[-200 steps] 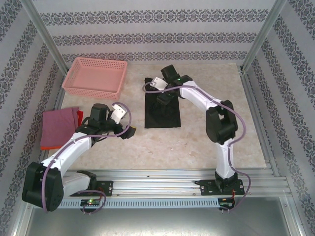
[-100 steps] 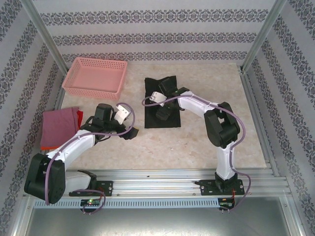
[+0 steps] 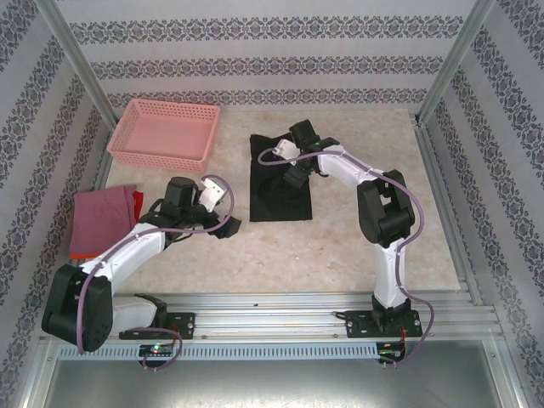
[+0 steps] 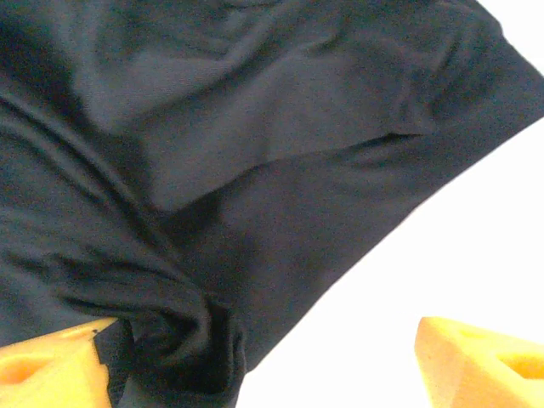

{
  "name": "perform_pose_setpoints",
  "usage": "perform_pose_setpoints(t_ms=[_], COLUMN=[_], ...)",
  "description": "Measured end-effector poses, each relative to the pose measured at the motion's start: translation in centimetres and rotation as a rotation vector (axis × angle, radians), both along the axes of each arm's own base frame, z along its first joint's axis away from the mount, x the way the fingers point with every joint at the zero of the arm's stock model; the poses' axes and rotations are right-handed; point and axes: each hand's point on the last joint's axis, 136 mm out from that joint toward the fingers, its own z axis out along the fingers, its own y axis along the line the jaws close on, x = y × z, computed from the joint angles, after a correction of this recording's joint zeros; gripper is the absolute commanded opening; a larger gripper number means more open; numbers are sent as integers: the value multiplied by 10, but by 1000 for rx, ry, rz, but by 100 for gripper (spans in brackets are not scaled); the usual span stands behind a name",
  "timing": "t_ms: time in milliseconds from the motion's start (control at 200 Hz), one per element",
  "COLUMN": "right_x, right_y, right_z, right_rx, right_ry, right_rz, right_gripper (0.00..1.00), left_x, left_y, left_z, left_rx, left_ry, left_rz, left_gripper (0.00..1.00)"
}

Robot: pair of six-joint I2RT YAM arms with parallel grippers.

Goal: Fold and stack the t-shirts

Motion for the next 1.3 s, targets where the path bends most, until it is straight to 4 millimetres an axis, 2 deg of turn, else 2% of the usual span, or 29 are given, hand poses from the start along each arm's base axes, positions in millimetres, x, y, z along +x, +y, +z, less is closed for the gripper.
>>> perform_pose_setpoints(t_ms=[175,365,475,649,709,819,954,1159,1299], right_x=[23,24,11,-17,-25,-38,-49,-54,-52], right_y=[-9,-14,-25,-63,-74,-87,-81,-75,-72], right_z=[9,12,14,32,36,36,28,23,25], right_rx=[-15,61,157,400,487,595,647,685,704], right_ry=[-41,-32,1,60,72,104,154,196,197], right_rz=[-61,-203,-333,-586,-656,-745,-772,-786,-780], right_gripper=[85,85,84,84,84,84,84,84,84], left_x=[14,34,52,91,99,93,82,83,99], left_y=[-14,-52,-69,-97,-106,-114,-122,-124,-133], left_z=[-2,-6,-9,-18,-26,-44,-52,-59,-65], left_rx=[-1,-6,-29,-39,-40,-27,-39,-90,-122], left_ry=[35,106,181,357,412,513,644,752,781], left_rz=[41,97,183,286,297,319,358,483,530], left_gripper=[100,100,100,97,97,97,98,98,97])
